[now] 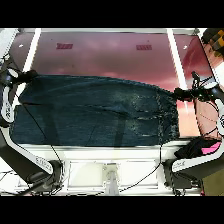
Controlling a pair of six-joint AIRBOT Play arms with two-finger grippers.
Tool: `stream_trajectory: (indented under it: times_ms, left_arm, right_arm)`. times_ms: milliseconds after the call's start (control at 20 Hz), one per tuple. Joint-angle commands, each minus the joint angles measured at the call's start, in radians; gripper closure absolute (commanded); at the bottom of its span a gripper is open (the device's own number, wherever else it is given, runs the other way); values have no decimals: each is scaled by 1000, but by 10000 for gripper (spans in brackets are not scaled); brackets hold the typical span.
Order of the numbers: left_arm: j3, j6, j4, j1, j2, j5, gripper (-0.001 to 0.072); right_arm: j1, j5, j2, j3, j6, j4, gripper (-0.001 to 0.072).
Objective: Fold the clothes and pants, and hang the long-sleeved shirts on hangers.
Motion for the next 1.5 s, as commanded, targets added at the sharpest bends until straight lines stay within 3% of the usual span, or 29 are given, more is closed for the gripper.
stream_trajectory:
  times_ms: [0, 400, 450, 500, 550, 600, 850, 950, 1050, 1150, 1450]
  left_arm:
    - [1, 0, -91, -1, 16, 88, 677]
    - [0, 0, -90, 50, 85, 149, 649]
    - [0, 0, -90, 49, 78, 146, 477]
    - [0, 0, -90, 48, 74, 143, 206]
    - [0, 0, -91, 48, 74, 135, -13]
    - [0, -2, -91, 48, 77, 128, 1]
    - [0, -3, -90, 49, 127, 103, 2]
    - [0, 13, -89, 56, 165, 46, 3]
    - [0, 12, -48, 76, 203, -31, 4]
    - [0, 12, 1, 107, 241, -130, 5]
    - [0, 13, 5, 230, 309, -379, 5]
  right_arm:
    - [0, 1, 1, 0, 0, 0, 495]
    - [0, -3, 1, 0, 1, 2, 493]
    - [0, -3, 1, 0, 0, 2, 491]
    - [0, -3, 1, 0, 0, 1, 458]
    - [0, -3, 1, 0, 0, 1, 255]
    - [0, -3, 1, 1, 1, 2, 106]
    - [-1, 102, 28, 64, 9, -81, 106]
    - [-1, 171, 65, 83, 7, -157, 109]
    - [-1, 240, 106, 85, 2, -261, 173]
    - [-7, 322, 135, 84, -10, -328, 172]
    - [-121, 502, 141, 36, -31, -241, 172]
